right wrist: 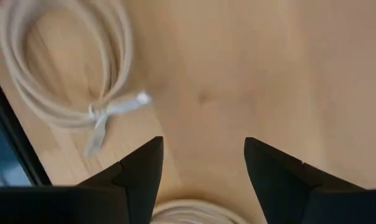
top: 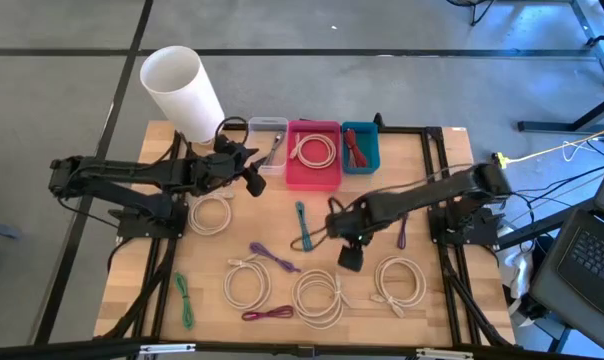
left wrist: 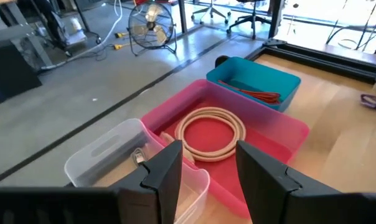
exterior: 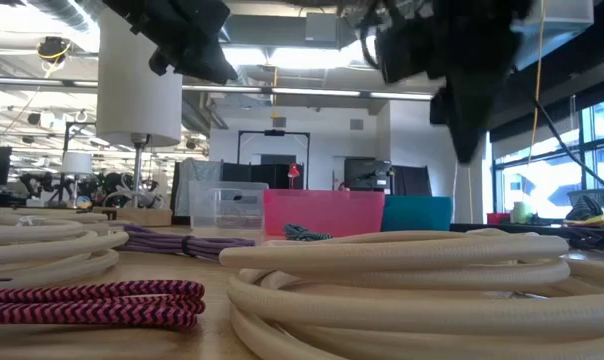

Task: Pick & Place USB Port
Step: Put the brown HDMI cable into the red bin

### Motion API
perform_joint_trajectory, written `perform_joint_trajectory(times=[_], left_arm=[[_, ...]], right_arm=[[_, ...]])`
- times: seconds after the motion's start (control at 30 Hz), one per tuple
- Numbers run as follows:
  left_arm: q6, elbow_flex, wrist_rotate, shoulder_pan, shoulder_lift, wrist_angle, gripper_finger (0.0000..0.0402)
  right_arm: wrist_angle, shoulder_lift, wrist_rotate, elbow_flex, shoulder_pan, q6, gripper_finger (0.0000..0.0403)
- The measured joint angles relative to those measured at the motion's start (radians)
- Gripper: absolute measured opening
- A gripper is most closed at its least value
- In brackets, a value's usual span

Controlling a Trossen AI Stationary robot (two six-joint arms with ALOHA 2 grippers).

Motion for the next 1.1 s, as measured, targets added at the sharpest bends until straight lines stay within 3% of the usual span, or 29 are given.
perform_joint_trajectory(times=[0.27, 0.5, 0.8, 0.93, 1.1], left_arm=[[-0.037, 0.0, 0.088, 0.039, 0.0, 0.0, 0.0143], [-0.037, 0.0, 0.124, 0.039, 0.0, 0.006, 0.0143], [0.054, 0.0, 0.166, 0.039, 0.0, 0.016, 0.0143], [0.122, 0.0, 0.188, 0.039, 0.0, 0.018, 0.0143], [0.149, 0.0, 0.21, 0.039, 0.0, 0.018, 0.0143]], right_arm=[[0.142, 0.122, -0.183, 0.0, 0.046, 0.043, 0.0205], [0.254, 0.124, -0.19, 0.0, 0.054, 0.116, 0.0203], [0.485, 0.124, -0.084, 0.0, 0.06, 0.448, 0.0203], [0.508, 0.124, 0.021, 0.0, 0.074, 0.477, 0.0203], [0.502, 0.147, 0.041, 0.0, 0.081, 0.487, 0.0203]])
